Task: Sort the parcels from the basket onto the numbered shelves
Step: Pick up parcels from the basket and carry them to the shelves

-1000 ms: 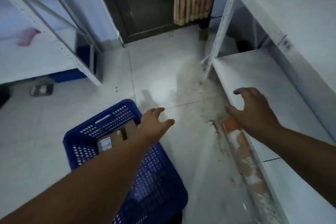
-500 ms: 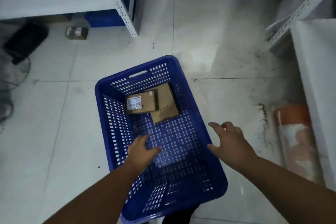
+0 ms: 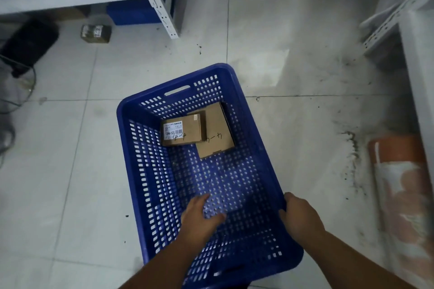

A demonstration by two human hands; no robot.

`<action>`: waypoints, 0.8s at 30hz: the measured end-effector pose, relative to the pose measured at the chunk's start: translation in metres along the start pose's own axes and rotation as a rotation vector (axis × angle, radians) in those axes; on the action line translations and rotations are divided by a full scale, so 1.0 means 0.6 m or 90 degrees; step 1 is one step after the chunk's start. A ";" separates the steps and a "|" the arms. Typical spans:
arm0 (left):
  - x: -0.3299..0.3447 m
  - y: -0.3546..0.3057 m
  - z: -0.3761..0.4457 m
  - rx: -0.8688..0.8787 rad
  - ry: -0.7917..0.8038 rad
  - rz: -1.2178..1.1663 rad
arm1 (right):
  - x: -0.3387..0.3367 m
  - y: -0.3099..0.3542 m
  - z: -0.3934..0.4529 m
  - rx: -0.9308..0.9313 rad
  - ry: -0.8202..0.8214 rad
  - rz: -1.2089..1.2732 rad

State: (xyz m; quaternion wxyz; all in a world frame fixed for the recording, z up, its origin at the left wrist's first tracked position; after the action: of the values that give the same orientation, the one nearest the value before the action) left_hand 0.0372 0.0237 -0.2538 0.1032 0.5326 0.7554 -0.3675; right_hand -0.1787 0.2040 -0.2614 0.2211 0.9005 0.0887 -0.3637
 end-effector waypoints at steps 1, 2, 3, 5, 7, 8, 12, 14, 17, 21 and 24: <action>0.001 -0.001 -0.016 -0.002 0.003 0.002 | 0.002 -0.003 -0.003 -0.002 -0.008 0.003; 0.000 -0.003 -0.030 -0.004 0.001 0.000 | 0.006 -0.006 -0.004 -0.003 -0.012 0.008; -0.002 -0.007 -0.046 -0.004 -0.002 -0.007 | 0.009 -0.009 -0.003 -0.007 -0.016 0.007; -0.006 -0.019 -0.072 -0.005 -0.017 -0.012 | 0.010 -0.013 0.003 -0.009 -0.016 -0.026; -0.004 -0.025 -0.089 -0.005 -0.044 0.016 | 0.004 -0.027 0.013 -0.011 -0.045 -0.044; -0.001 -0.026 -0.097 -0.013 -0.050 0.017 | -0.004 -0.035 0.019 -0.020 -0.062 -0.044; 0.021 -0.031 -0.141 -0.033 -0.094 -0.015 | -0.064 -0.074 0.043 -0.049 -0.072 -0.068; 0.039 -0.042 -0.168 -0.022 -0.105 -0.028 | -0.098 -0.107 0.065 -0.074 -0.072 -0.117; 0.074 -0.067 -0.213 -0.004 -0.130 -0.049 | -0.151 -0.170 0.095 -0.075 -0.033 -0.158; 0.123 -0.096 -0.252 -0.009 -0.086 -0.050 | -0.214 -0.232 0.126 -0.082 -0.003 -0.195; 0.148 -0.105 -0.263 -0.043 -0.035 -0.040 | -0.249 -0.246 0.116 -0.005 0.080 -0.002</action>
State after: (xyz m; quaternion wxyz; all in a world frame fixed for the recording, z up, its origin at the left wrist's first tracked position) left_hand -0.0180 0.1832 -0.1627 0.1303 0.4942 0.7808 -0.3594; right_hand -0.3767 0.3030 -0.2515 0.2178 0.9208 0.1052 -0.3061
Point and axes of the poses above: each hand's wrist, its own z-axis towards the middle knuckle, its own x-axis out of the palm, y = z × x, the point moved 1 cm from there along z, towards the middle knuckle, and after that the axes turned 11 degrees about -y, right-handed, at the moved point
